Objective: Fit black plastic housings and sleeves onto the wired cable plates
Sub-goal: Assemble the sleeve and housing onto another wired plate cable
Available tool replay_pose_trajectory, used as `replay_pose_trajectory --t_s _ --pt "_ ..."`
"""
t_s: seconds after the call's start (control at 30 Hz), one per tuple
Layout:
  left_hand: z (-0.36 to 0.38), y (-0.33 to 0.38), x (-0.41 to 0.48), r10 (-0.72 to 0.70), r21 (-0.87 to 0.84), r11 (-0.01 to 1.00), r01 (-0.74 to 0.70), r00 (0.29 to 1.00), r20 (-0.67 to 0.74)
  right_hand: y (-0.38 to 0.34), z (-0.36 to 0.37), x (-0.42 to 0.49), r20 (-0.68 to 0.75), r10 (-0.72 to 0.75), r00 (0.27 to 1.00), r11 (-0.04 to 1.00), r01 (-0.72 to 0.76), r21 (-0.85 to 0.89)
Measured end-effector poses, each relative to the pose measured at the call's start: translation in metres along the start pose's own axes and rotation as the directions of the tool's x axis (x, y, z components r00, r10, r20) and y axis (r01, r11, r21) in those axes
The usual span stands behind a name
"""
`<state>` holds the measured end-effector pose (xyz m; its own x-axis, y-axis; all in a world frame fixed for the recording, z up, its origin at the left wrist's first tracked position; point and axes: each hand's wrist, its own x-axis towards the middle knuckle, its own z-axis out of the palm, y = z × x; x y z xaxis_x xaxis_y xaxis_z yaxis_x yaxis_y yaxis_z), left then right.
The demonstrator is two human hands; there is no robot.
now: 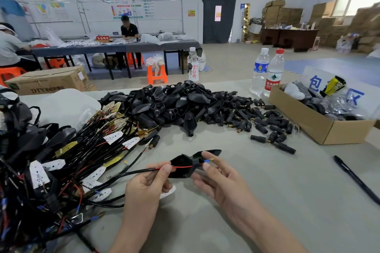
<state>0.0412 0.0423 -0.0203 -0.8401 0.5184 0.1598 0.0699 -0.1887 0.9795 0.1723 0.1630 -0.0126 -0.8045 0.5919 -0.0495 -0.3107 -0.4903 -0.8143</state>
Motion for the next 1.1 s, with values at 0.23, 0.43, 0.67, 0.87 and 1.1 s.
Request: replay_pose_trajectory --t_s 0.23,0.43,0.67,0.87,1.1 --pt "0.006 0.001 -0.005 0.025 0.067 0.997 -0.030 0.997 0.074 0.007 0.004 0.000 0.039 -0.003 0.999 0.999 0.005 -0.052" --pt "0.001 0.005 -0.003 -0.080 -0.062 0.994 0.086 0.993 0.090 0.002 -0.001 0.003 -0.118 -0.103 0.988 0.987 0.087 -0.133" --pt "-0.009 0.012 0.012 -0.368 -0.495 0.807 0.322 0.930 0.004 -0.009 -0.017 0.010 -0.296 -0.164 0.941 0.985 0.141 -0.095" --pt "-0.014 0.009 0.013 -0.333 -0.507 0.819 0.269 0.942 -0.039 -0.011 -0.023 0.010 -0.339 -0.158 0.927 0.987 0.145 -0.064" --pt "-0.004 0.007 0.006 -0.176 -0.335 0.930 0.150 0.983 -0.050 -0.002 -0.013 0.011 -0.231 -0.072 0.970 0.996 0.058 -0.066"
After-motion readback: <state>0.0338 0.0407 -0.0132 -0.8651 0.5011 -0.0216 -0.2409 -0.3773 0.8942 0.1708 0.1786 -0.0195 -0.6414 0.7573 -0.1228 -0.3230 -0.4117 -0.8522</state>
